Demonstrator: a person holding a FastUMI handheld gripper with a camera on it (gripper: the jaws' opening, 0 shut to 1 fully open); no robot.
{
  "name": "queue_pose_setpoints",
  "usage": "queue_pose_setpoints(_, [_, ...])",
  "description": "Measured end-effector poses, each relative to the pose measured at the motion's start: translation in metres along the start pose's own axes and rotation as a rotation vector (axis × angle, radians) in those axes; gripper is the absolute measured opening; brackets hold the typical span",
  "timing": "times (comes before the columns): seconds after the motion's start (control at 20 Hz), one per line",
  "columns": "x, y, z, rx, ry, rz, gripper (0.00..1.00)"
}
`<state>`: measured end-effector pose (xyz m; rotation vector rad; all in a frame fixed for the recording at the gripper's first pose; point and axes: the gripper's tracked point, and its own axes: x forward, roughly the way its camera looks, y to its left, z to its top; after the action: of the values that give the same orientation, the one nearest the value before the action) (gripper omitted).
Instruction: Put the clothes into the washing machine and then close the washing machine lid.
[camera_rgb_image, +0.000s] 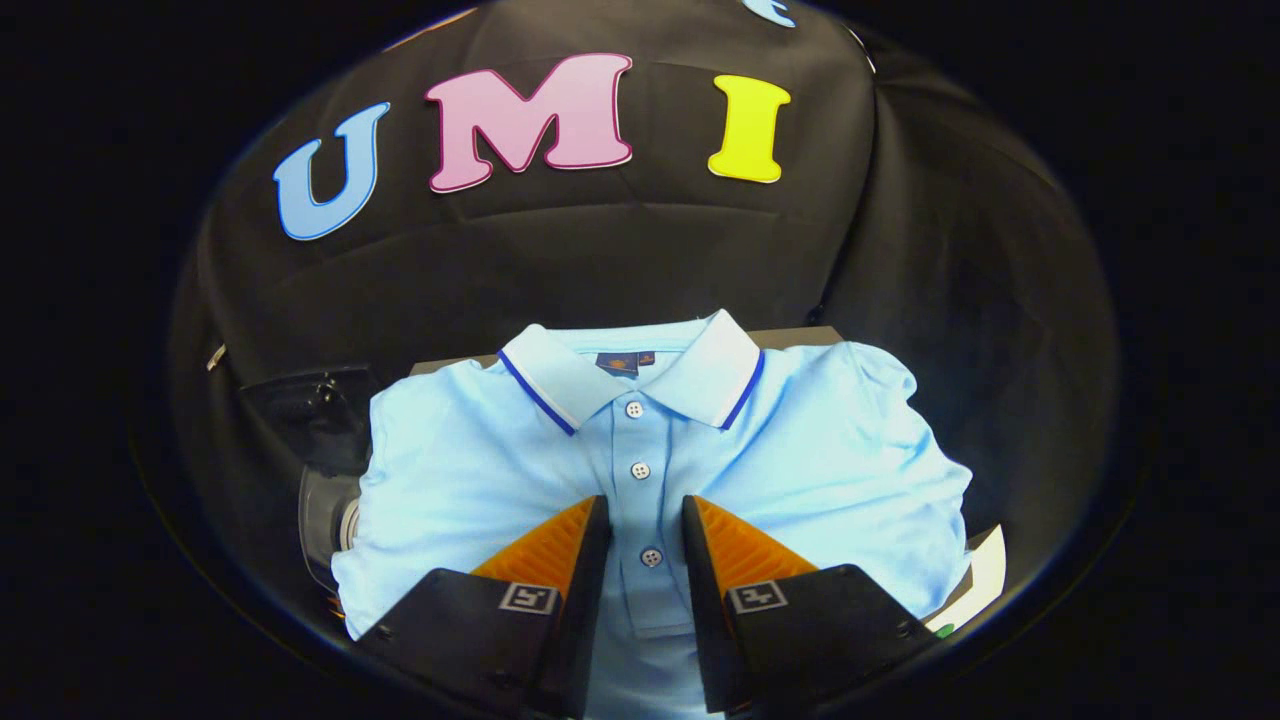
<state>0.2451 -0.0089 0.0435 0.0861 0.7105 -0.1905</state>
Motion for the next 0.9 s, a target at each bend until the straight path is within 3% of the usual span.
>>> queue_pose_setpoints(0.05, [0.001,0.001,0.000,-0.010,-0.002,0.001,0.41])
queue_pose_setpoints(0.1, [-0.001,0.001,0.001,-0.007,-0.006,-0.002,0.28])
queue_pose_setpoints(0.15, [0.000,0.001,0.002,0.002,-0.012,-0.001,0.29])
queue_pose_setpoints(0.25, [-0.002,0.002,0.001,-0.008,-0.029,0.021,0.11])
queue_pose_setpoints(0.4, [-0.001,0.004,0.009,-0.002,-0.087,0.036,0.11])
queue_pose_setpoints(0.45, [-0.001,0.001,0.008,0.003,-0.106,0.027,0.05])
queue_pose_setpoints(0.9, [-0.042,0.019,0.043,0.070,-0.268,0.054,0.05])
